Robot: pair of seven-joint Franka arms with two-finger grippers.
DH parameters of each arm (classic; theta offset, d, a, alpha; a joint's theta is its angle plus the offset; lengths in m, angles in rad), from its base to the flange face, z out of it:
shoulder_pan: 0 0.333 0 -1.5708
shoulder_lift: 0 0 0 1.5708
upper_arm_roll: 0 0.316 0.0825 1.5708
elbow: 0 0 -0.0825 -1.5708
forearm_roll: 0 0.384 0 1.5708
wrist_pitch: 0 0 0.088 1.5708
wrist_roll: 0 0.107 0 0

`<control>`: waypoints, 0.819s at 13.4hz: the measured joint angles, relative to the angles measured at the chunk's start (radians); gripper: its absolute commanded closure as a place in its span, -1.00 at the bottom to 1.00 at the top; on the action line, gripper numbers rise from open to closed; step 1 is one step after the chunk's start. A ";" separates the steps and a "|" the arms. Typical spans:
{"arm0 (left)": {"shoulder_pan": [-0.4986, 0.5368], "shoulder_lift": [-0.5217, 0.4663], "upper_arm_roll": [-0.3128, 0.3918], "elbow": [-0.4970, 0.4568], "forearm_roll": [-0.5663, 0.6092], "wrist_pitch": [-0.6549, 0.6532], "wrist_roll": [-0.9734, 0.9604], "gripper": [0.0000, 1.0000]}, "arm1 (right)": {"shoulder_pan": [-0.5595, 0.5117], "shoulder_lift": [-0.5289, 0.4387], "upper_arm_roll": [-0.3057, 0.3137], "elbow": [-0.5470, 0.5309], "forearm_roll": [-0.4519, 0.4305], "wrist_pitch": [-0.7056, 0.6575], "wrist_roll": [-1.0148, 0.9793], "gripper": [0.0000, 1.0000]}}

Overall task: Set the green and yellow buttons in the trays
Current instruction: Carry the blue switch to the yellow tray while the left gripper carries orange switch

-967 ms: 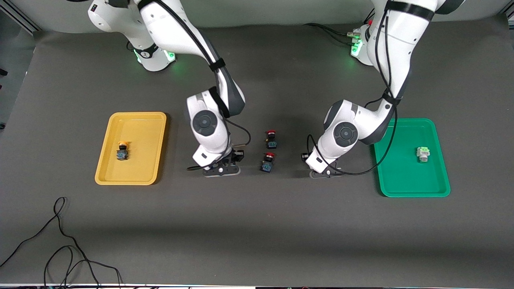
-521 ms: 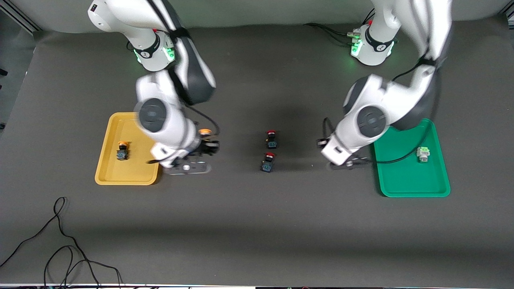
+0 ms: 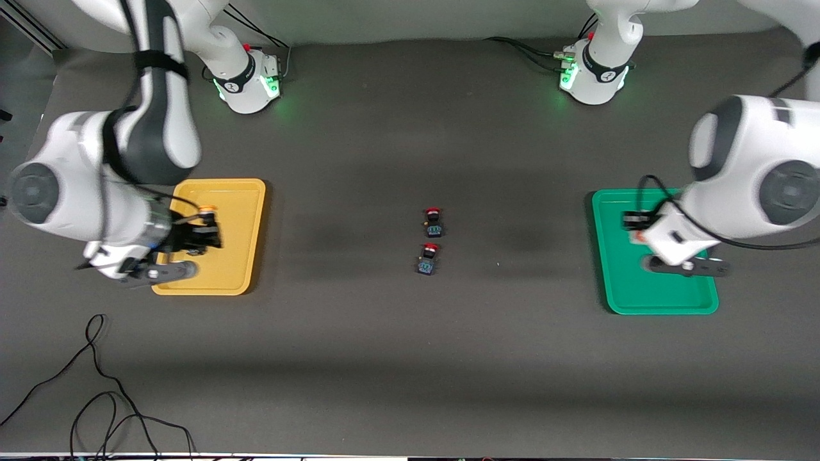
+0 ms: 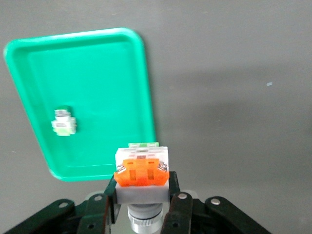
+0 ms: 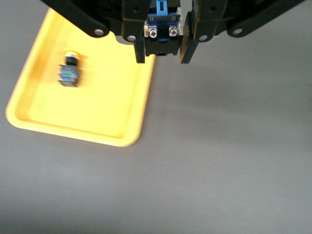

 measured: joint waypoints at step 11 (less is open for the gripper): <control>0.176 0.037 -0.007 -0.486 0.008 0.642 0.213 1.00 | 0.019 0.024 0.058 -0.510 0.157 0.573 -0.115 0.38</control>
